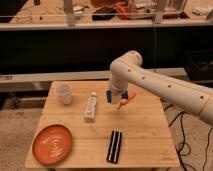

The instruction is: Place the white sponge in the ceramic cup

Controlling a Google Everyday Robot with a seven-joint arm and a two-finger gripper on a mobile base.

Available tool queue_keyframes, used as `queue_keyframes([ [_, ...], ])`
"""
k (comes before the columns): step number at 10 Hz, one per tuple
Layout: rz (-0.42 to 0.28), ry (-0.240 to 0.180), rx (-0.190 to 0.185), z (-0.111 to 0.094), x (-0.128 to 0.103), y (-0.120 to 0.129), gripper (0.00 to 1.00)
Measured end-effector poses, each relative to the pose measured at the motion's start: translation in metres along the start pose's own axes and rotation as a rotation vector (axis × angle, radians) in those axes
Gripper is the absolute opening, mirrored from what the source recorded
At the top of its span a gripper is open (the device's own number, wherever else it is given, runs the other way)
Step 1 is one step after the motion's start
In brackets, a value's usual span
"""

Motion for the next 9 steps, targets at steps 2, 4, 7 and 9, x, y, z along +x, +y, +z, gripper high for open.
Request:
queue_keyframes([
  [2, -0.011, 0.025, 0.013, -0.011, -0.014, -0.019, 0.01],
  [4, -0.034, 0.038, 0.022, -0.015, -0.027, -0.032, 0.01],
  [7, -0.066, 0.053, 0.042, -0.018, -0.044, -0.047, 0.01],
  [9, -0.074, 0.044, 0.049, -0.018, -0.058, -0.05, 0.01],
])
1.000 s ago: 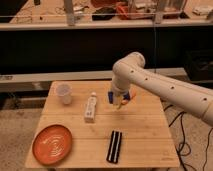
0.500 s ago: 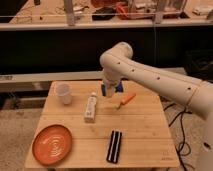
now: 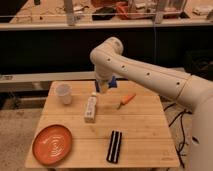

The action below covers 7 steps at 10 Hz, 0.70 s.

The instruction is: Place the white sponge in the ceramic cup

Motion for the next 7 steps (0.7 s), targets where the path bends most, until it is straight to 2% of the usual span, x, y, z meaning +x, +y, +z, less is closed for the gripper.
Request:
queue_keyframes([
  [3, -0.043, -0.014, 0.034, 0.002, -0.035, -0.02, 0.01],
  [6, -0.052, -0.014, 0.054, 0.003, -0.039, -0.024, 0.01],
  [7, -0.069, -0.014, 0.065, 0.004, -0.048, -0.028, 0.01],
])
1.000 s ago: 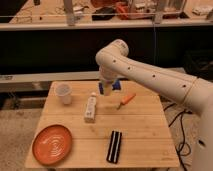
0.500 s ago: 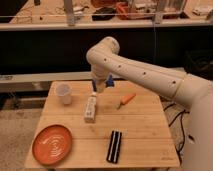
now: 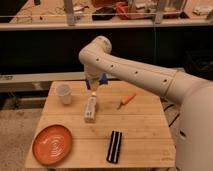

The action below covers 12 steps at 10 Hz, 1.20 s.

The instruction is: Place the white sponge in the ceramic cup

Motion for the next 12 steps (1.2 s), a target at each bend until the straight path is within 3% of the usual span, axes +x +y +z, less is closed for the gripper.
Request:
queue_keyframes([
  [3, -0.04, -0.011, 0.032, 0.008, -0.045, -0.019, 0.01],
  [6, -0.06, -0.014, 0.058, 0.016, -0.053, -0.032, 0.01],
  [12, -0.091, -0.045, 0.072, 0.039, -0.087, -0.054, 0.01],
])
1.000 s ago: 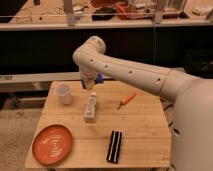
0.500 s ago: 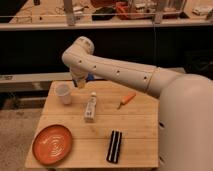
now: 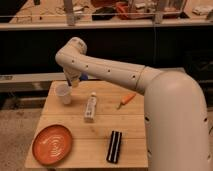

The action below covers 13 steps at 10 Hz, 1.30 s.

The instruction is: Place the white sponge in the ceramic cup

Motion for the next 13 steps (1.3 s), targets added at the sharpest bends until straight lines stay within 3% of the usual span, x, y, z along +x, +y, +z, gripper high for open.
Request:
queue_keyframes([
  [13, -0.029, -0.056, 0.017, 0.03, -0.039, -0.01, 0.01],
])
